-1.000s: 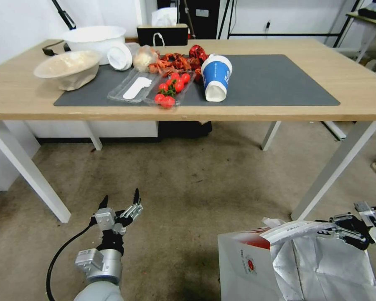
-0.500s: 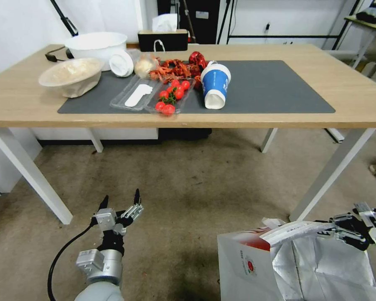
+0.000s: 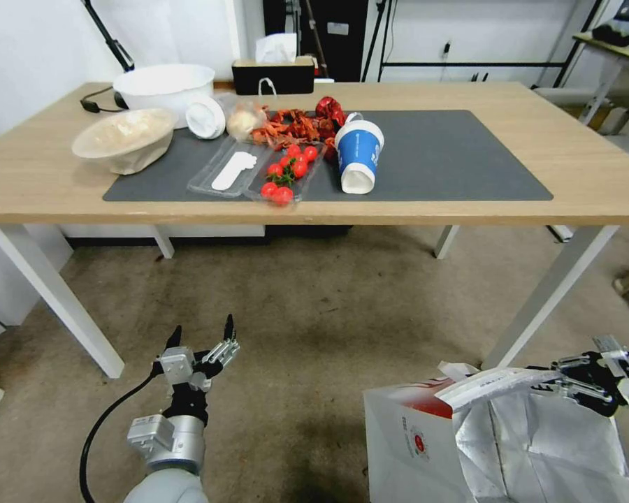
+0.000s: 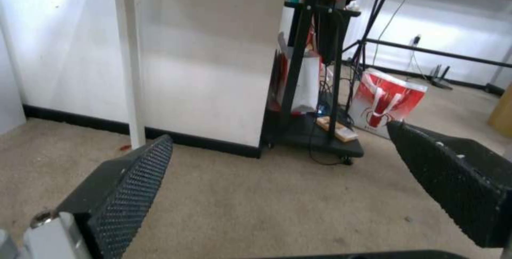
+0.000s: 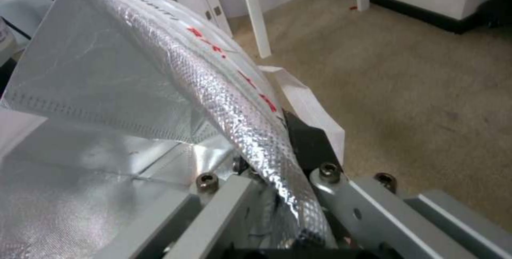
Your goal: Pick up the food delivery bag from the floor and place it on the table.
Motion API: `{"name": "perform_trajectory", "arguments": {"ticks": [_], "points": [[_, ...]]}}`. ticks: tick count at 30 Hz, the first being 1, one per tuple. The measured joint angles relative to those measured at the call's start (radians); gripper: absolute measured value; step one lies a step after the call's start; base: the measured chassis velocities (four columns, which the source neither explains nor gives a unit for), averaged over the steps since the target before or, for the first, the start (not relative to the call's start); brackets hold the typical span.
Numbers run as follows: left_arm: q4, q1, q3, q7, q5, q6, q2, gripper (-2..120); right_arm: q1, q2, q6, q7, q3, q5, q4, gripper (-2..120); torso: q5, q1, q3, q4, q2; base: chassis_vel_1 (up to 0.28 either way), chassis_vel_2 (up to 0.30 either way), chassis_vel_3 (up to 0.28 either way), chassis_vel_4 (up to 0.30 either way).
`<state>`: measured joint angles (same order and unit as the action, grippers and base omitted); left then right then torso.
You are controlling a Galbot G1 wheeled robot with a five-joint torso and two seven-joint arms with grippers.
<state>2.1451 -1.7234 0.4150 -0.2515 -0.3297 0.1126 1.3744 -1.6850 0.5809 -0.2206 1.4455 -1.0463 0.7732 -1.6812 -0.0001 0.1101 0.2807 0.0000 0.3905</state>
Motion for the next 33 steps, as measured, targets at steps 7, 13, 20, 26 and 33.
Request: {"name": "perform_trajectory", "arguments": {"ticks": [7,13,20,26,33], "points": [[0.0,0.0,-0.002,0.0,0.001,0.0,0.0,100,0.0,-0.002,0.0,0.0,-0.001,0.001,0.004,0,0.0,0.009,0.017,0.0,0.026,0.0,0.0,0.0,0.0],[0.0,-0.001,-0.002,-0.001,-0.002,-0.001,-0.002,100,0.0,-0.004,0.0,0.0,-0.001,0.001,0.006,0,0.0,0.017,0.032,0.0,0.05,0.0,0.0,0.0,0.0],[0.003,-0.002,-0.002,-0.002,-0.002,-0.001,-0.002,100,-0.001,-0.005,0.0,0.0,-0.001,0.001,0.005,0,0.0,0.029,0.053,0.0,0.082,0.0,0.0,0.0,0.0],[0.005,-0.003,-0.002,-0.003,-0.002,-0.001,-0.003,100,-0.006,-0.008,0.0,-0.001,-0.003,0.002,0.001,0,0.0,0.036,0.066,0.0,0.101,0.0,0.0,0.0,0.0],[0.008,-0.004,-0.001,-0.003,-0.002,0.0,-0.002,100,-0.012,-0.016,0.0,-0.004,-0.004,0.003,-0.004,0,0.0001,0.047,0.083,0.0,0.13,0.0,0.0,0.0,0.0]]}}
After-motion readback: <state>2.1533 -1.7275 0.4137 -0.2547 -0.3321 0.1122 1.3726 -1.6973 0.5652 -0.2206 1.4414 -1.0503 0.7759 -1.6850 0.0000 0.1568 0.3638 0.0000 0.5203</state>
